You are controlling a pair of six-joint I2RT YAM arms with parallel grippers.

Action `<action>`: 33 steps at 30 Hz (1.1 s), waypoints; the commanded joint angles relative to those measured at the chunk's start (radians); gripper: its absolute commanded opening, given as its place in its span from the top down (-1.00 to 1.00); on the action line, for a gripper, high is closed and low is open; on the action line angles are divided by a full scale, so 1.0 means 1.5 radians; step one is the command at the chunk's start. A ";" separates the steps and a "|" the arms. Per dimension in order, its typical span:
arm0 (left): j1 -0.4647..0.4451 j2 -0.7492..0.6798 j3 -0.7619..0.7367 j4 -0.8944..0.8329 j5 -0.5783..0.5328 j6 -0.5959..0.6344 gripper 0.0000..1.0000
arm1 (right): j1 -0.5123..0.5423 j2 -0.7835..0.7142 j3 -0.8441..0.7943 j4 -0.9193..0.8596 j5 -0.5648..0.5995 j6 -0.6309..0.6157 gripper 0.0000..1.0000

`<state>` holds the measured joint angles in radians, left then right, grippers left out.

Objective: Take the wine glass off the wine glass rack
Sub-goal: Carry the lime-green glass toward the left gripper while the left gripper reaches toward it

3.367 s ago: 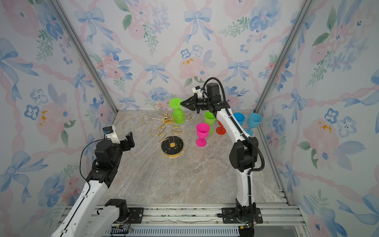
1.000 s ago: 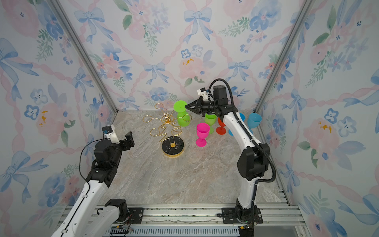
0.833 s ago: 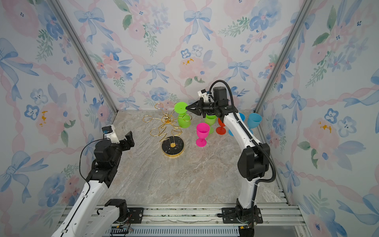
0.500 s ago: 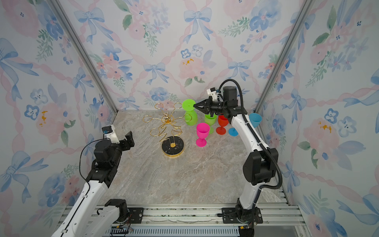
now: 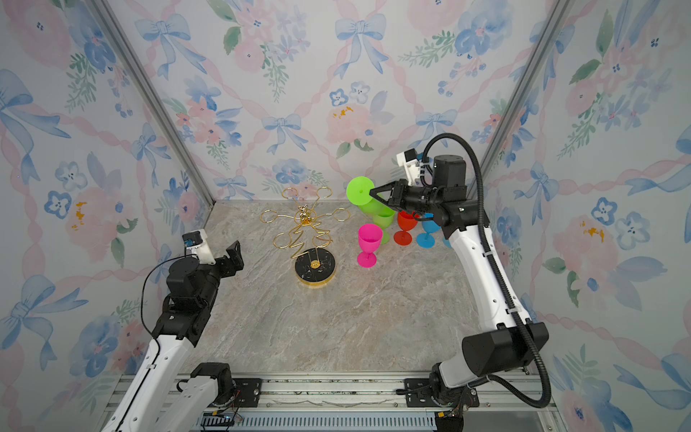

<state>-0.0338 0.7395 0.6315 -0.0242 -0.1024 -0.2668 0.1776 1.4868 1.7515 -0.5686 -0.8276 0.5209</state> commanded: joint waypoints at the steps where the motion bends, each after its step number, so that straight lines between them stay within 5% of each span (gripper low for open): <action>1: 0.004 -0.019 0.061 -0.059 0.085 -0.018 -0.83 | -0.003 -0.057 -0.039 -0.079 0.087 -0.113 1.00; 21: -0.033 -0.035 0.204 -0.146 0.651 -0.105 -0.72 | 0.107 -0.357 -0.268 -0.105 0.257 -0.279 1.00; 25: -0.113 -0.045 0.199 -0.146 0.636 -0.115 -0.66 | 0.123 -0.400 -0.310 -0.085 0.250 -0.268 1.00; 33: -0.393 -0.017 0.161 -0.115 0.411 -0.131 -0.63 | 0.189 -0.420 -0.354 -0.070 0.229 -0.274 1.00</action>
<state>-0.5461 0.6930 0.9043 -0.2295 0.6479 -0.4381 0.4244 0.8619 1.2373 -0.6991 -0.4686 0.1337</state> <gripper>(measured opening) 0.817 0.046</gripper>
